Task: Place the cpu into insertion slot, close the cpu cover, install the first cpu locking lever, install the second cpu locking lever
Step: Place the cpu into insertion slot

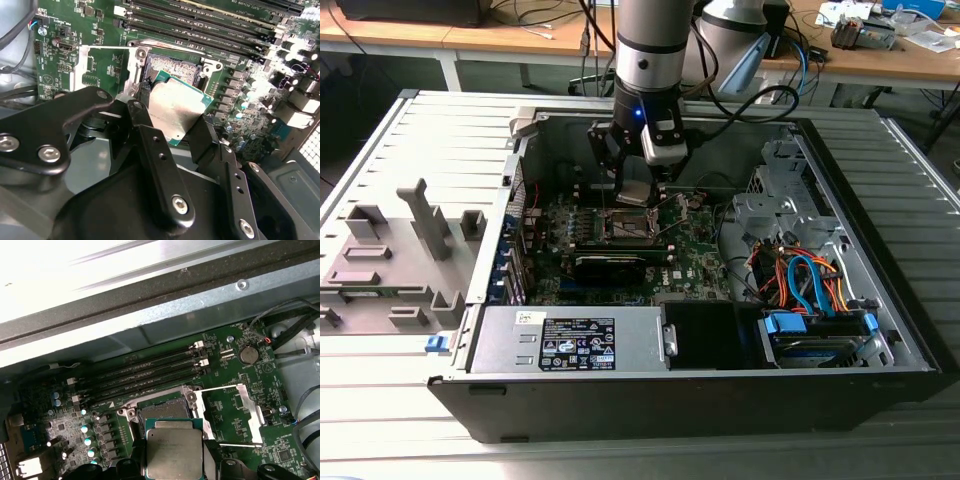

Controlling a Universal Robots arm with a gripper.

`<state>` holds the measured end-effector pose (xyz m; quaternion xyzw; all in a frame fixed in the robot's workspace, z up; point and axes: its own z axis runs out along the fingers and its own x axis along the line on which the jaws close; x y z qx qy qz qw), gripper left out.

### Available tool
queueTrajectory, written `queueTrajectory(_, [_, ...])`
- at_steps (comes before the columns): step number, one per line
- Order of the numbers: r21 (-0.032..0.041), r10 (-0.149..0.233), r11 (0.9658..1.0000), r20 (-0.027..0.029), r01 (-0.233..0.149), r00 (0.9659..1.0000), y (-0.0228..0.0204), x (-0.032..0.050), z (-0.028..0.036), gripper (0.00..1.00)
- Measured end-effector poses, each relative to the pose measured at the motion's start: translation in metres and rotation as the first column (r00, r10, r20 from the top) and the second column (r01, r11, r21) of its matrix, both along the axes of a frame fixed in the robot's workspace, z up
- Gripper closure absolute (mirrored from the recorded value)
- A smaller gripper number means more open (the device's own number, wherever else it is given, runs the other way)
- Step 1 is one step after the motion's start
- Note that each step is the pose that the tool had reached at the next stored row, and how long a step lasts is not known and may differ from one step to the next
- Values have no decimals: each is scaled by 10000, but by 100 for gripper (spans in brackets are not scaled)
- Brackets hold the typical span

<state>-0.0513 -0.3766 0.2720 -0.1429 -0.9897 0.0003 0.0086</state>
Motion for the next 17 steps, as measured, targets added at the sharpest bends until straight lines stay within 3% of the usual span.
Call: queueTrajectory(17, [0,-650,9979,0,650,9979,0,0,0,45])
